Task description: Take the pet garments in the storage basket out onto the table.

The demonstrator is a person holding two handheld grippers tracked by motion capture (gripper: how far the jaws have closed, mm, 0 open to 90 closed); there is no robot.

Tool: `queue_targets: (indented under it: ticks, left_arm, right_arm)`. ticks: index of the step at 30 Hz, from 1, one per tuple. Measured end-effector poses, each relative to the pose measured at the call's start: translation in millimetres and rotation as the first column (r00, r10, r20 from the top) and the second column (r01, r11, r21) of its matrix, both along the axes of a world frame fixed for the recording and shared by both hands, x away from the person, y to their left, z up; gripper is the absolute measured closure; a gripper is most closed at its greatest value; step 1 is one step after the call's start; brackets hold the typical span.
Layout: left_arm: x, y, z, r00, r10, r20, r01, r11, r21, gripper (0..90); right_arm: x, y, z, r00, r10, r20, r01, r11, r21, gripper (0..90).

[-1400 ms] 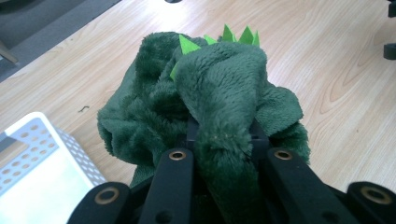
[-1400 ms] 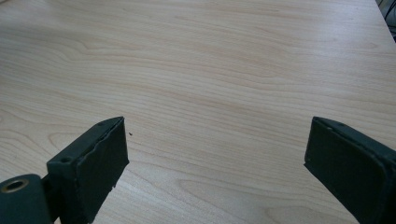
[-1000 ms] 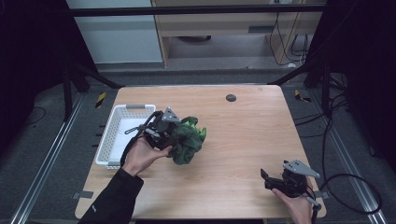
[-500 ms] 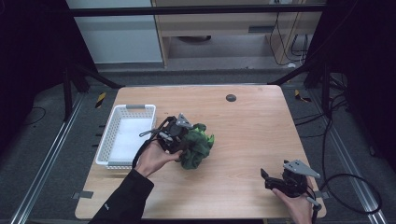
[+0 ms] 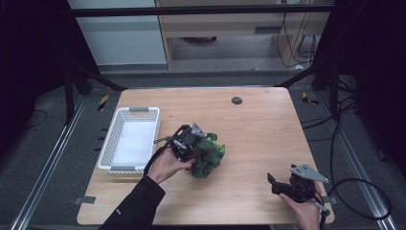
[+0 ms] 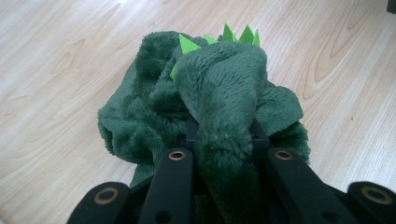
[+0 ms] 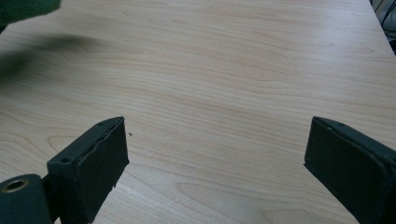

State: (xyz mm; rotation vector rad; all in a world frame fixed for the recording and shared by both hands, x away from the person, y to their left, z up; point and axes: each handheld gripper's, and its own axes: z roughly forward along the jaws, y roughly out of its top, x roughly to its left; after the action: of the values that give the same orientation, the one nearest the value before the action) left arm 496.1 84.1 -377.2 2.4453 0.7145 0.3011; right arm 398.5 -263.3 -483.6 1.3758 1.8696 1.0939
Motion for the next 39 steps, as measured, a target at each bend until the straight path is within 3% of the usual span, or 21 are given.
queue_targets:
  ticks: [21,33,39]
  left_arm:
    - [6.0,-12.7,-27.4,0.9980,-0.031,-0.056,0.033,0.9990,0.032,73.7]
    - [5.6,-16.3,-32.2,0.9968,-0.041,-0.068,0.044,0.9986,0.030,57.9]
    - [2.0,-13.2,-27.0,0.9981,-0.042,-0.044,0.042,0.9991,-0.004,44.4]
  right_arm:
    - [-0.1,0.6,0.1,1.0000,0.002,-0.001,-0.002,1.0000,0.001,6.2]
    - [-0.1,1.0,0.1,1.0000,0.004,0.001,-0.004,1.0000,-0.001,6.3]
    - [-0.4,0.9,0.2,1.0000,0.003,-0.002,-0.003,1.0000,0.002,6.3]
